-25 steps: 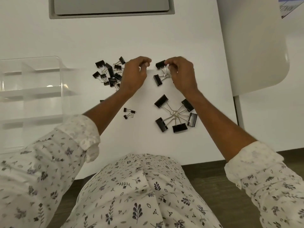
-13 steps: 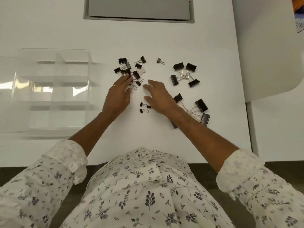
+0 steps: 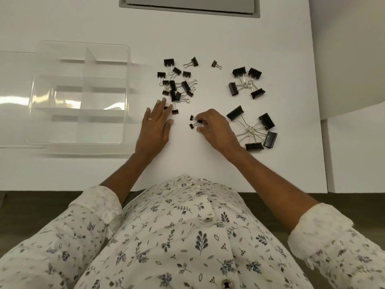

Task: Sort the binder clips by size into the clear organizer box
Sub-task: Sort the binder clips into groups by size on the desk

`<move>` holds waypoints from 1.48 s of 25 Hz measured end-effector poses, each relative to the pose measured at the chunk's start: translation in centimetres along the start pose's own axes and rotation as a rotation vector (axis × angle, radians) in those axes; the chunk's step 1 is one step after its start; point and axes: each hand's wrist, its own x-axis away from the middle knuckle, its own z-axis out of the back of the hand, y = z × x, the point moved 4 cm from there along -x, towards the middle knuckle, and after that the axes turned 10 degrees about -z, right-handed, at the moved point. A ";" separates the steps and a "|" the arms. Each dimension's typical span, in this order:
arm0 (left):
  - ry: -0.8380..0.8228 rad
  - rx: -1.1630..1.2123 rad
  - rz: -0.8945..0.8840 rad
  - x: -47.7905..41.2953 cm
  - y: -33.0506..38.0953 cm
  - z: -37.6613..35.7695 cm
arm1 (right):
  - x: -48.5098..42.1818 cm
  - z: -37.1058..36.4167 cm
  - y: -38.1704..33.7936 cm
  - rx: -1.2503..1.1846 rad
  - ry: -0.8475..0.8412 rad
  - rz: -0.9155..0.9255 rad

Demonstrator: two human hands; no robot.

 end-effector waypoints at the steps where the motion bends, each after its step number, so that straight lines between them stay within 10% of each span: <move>1: 0.021 0.018 -0.002 0.0 0.0 0.1 | 0.0 -0.4 -0.5 0.003 0.014 0.008; 37: 0.140 0.034 0.071 6.5 -0.8 1.5 | 5.3 -5.4 -2.5 0.185 0.107 0.301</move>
